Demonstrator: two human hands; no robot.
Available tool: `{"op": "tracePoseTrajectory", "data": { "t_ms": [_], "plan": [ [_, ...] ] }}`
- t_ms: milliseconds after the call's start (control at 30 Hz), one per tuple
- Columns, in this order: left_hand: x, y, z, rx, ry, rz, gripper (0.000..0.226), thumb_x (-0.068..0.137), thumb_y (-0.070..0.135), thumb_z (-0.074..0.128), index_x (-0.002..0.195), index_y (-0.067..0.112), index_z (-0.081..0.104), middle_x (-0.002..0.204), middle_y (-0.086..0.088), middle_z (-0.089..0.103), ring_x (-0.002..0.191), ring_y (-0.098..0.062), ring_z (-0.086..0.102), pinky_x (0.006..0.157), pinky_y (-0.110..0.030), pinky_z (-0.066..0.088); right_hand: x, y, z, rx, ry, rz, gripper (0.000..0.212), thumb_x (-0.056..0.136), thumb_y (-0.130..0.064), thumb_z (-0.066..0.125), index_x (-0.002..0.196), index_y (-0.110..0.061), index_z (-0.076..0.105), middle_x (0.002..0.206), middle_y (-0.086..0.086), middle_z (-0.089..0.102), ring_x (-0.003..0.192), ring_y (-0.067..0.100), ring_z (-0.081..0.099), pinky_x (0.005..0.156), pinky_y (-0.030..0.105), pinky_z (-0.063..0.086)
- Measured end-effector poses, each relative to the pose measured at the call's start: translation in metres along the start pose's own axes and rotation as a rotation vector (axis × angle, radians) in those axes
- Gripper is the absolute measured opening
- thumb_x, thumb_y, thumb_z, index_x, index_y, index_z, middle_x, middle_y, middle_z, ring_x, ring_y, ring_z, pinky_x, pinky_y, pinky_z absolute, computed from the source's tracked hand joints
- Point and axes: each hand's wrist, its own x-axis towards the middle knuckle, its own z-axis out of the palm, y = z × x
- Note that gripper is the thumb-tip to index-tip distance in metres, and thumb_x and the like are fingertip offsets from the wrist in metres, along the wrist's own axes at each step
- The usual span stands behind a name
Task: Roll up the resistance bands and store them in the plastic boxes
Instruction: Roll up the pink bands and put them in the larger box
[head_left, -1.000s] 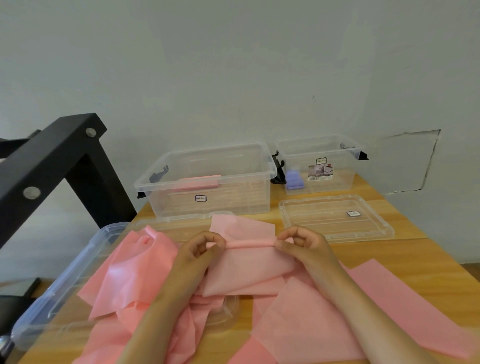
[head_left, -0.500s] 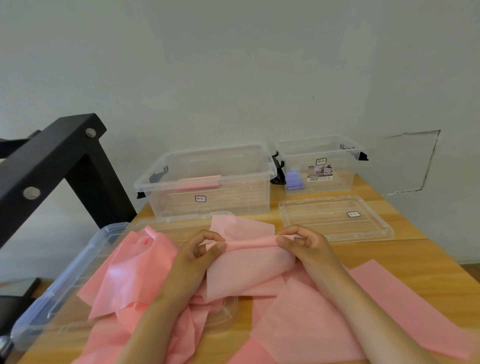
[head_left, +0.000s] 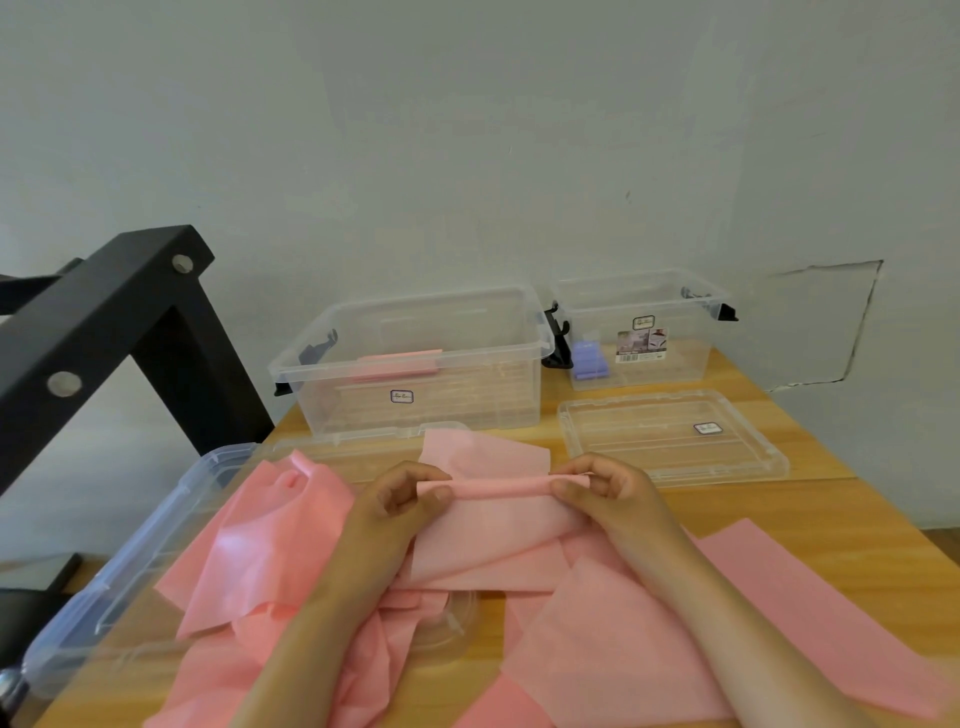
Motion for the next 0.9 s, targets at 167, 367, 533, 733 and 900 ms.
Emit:
{"op": "tracePoseTrajectory", "data": {
  "t_ms": [167, 367, 533, 733, 900],
  "plan": [
    [-0.0004, 0.0008, -0.0016, -0.049, -0.014, -0.025, 0.006, 0.090, 0.010, 0.061, 0.096, 0.009, 0.062, 0.067, -0.003, 0.056, 0.061, -0.013, 0.049, 0.050, -0.020, 0.038, -0.0022, -0.0006, 0.0001, 0.043, -0.035, 0.016, 0.007, 0.077, -0.020, 0.075, 0.083, -0.019, 0.072, 0.066, 0.005, 0.056, 0.065, 0.012, 0.048, 0.058, 0.020, 0.035],
    [-0.0001, -0.0003, -0.0042, -0.056, -0.002, -0.011, 0.009, 0.085, 0.020, 0.070, 0.092, 0.015, 0.067, 0.080, -0.006, 0.058, 0.070, -0.014, 0.050, 0.058, -0.022, 0.039, -0.0013, -0.0011, -0.0007, 0.056, -0.048, 0.016, 0.007, 0.082, 0.000, 0.068, 0.088, -0.003, 0.067, 0.058, -0.011, 0.061, 0.055, -0.001, 0.052, 0.054, 0.012, 0.039],
    [0.0004, -0.0013, -0.0010, -0.094, -0.008, -0.033, 0.015, 0.087, 0.005, 0.064, 0.101, 0.006, 0.066, 0.081, -0.009, 0.066, 0.074, -0.015, 0.058, 0.058, -0.018, 0.047, -0.0026, -0.0033, -0.0004, 0.032, -0.013, 0.027, 0.012, 0.081, 0.000, 0.070, 0.090, -0.008, 0.072, 0.073, -0.005, 0.068, 0.066, 0.003, 0.060, 0.060, 0.011, 0.043],
    [0.0013, -0.0013, -0.0053, -0.135, -0.032, -0.041, 0.019, 0.080, 0.017, 0.070, 0.098, 0.012, 0.068, 0.083, -0.006, 0.067, 0.075, -0.016, 0.058, 0.063, -0.024, 0.045, -0.0046, -0.0042, 0.0010, 0.082, -0.061, 0.045, 0.006, 0.083, -0.012, 0.071, 0.085, -0.018, 0.072, 0.075, 0.009, 0.063, 0.069, 0.017, 0.056, 0.060, 0.023, 0.042],
    [0.0007, 0.0003, -0.0050, -0.113, 0.005, 0.014, 0.026, 0.070, 0.036, 0.070, 0.084, 0.014, 0.068, 0.087, 0.001, 0.064, 0.082, -0.011, 0.056, 0.074, -0.027, 0.040, -0.0053, -0.0087, 0.0011, 0.138, -0.096, 0.094, 0.016, 0.071, -0.007, 0.079, 0.083, -0.015, 0.071, 0.074, 0.005, 0.067, 0.068, 0.014, 0.061, 0.061, 0.022, 0.044]
  ]
}}
